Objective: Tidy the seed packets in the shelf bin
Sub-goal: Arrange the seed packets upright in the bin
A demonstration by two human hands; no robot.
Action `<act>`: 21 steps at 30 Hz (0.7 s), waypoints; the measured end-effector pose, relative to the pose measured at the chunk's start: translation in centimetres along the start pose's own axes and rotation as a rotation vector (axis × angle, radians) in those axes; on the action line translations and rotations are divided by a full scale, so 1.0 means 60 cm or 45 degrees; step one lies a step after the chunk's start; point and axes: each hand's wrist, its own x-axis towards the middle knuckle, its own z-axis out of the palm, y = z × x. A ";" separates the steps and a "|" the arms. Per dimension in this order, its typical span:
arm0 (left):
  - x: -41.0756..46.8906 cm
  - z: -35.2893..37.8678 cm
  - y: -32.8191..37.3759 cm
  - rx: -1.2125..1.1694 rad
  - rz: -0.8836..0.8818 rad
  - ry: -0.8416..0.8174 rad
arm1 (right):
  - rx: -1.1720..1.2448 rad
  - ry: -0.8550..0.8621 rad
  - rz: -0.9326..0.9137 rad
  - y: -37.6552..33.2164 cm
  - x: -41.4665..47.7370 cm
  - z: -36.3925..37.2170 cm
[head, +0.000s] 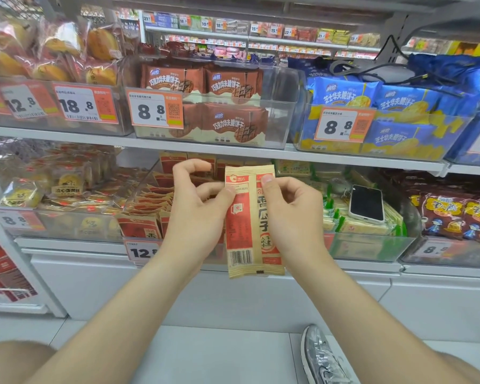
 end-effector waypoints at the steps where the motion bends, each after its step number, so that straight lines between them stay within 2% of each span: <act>1: 0.001 0.000 0.000 0.059 0.064 -0.010 | -0.047 0.030 -0.086 -0.001 -0.002 0.000; 4: -0.003 0.001 -0.002 0.257 0.201 -0.049 | -0.128 -0.004 -0.251 -0.005 -0.012 0.003; 11: 0.000 -0.001 -0.006 0.364 0.254 0.014 | -0.116 -0.017 -0.300 -0.001 -0.020 0.008; 16: 0.001 0.003 -0.009 0.447 0.328 0.029 | -0.044 0.006 -0.214 -0.001 -0.017 0.007; 21: 0.006 -0.002 -0.006 0.397 0.275 -0.025 | 0.116 -0.035 -0.011 -0.004 -0.014 0.007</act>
